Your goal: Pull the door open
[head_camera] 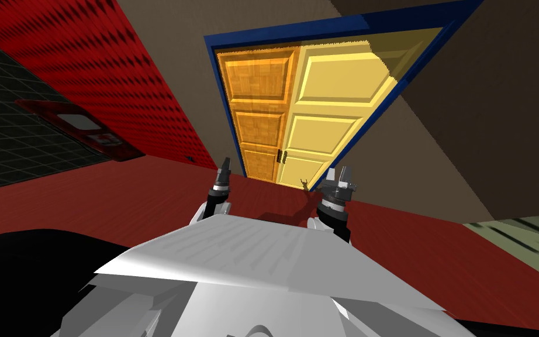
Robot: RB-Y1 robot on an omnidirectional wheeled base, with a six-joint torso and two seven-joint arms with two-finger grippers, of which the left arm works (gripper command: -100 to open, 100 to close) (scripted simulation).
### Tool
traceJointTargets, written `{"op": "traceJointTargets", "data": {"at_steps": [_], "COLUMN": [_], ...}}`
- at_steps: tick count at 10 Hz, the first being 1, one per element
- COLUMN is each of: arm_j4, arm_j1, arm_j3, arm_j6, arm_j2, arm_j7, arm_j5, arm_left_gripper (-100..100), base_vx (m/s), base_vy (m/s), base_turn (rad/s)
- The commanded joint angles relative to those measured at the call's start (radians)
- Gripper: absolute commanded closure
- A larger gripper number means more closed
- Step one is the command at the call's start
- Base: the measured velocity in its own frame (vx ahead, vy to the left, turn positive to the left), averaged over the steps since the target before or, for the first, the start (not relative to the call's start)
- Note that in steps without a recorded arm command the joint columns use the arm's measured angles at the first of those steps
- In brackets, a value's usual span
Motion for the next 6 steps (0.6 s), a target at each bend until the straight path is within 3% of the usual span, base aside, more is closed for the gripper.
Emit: {"op": "traceJointTargets", "data": {"at_steps": [1, 6], "arm_j4": [0.042, 0.152], "arm_j1": [-0.010, -0.035], "arm_j3": [0.007, 0.023], "arm_j6": [-0.012, -0.030], "arm_j2": [0.005, 0.017], "arm_j7": [-0.022, -0.093], "arm_j5": [-0.006, -0.031], "arm_left_gripper": [-100, -100], "base_vx": [0.093, 0.106], "base_vy": [-0.054, -0.057], "base_turn": [-0.003, -0.003]}}
